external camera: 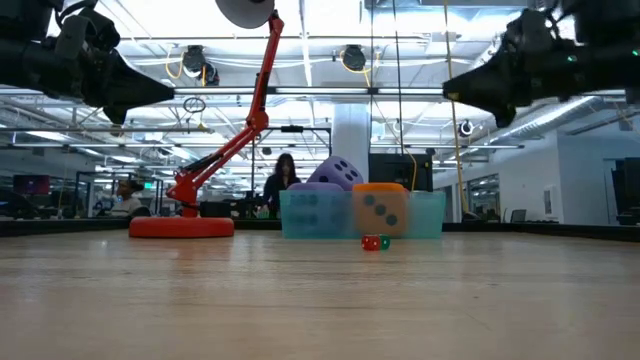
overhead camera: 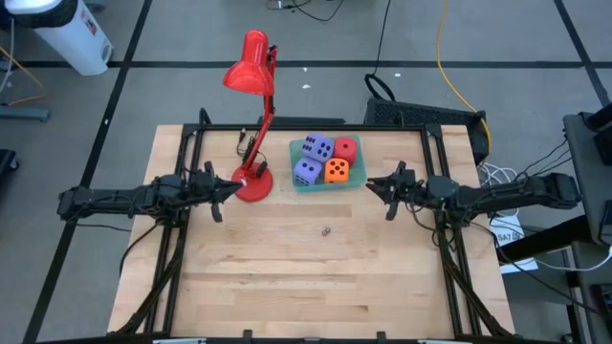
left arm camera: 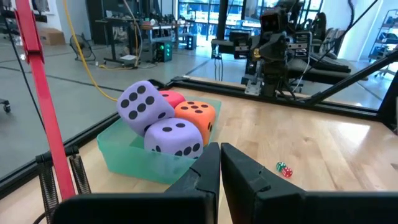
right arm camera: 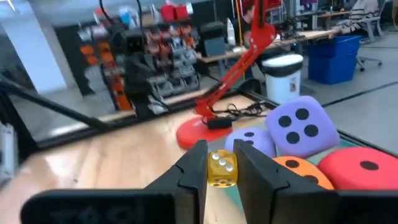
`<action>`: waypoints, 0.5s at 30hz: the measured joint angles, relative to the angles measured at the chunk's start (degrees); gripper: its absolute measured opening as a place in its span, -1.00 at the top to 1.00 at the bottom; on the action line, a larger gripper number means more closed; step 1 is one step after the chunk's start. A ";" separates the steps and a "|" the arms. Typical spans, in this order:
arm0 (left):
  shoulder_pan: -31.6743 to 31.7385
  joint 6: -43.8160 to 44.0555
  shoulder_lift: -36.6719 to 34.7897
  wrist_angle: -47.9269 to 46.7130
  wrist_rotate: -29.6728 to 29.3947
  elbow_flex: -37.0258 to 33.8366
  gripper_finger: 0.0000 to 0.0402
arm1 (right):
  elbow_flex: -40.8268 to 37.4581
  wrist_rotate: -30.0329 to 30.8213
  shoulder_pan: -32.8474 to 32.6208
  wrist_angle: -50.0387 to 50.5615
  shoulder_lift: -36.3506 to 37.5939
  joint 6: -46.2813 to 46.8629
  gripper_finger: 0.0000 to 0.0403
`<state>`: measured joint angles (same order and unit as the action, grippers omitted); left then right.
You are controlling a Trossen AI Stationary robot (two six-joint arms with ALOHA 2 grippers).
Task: Pick & Place Dice
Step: Put the yellow small die into the green bin
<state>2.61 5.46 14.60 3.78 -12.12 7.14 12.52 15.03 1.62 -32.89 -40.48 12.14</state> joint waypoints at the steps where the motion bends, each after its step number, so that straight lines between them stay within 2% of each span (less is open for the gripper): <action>1: -0.01 0.01 0.01 -0.01 0.00 0.00 0.87 | 1.42 0.51 -0.11 1.12 -1.41 -0.67 0.67; 7: -0.01 -0.01 -0.01 0.40 0.00 0.00 0.87 | 11.87 4.19 1.91 13.48 -11.83 -1.32 0.78; 10: -0.01 -0.01 0.01 0.45 0.00 0.00 0.87 | 17.90 4.17 3.62 21.81 -18.34 0.13 0.74; 15: 0.00 -0.03 0.01 0.64 0.00 0.00 0.87 | 25.21 4.17 8.22 28.26 -28.44 0.39 0.66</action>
<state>2.61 5.43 14.61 4.43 -12.12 7.14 37.73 19.20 9.84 -4.63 -68.92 12.53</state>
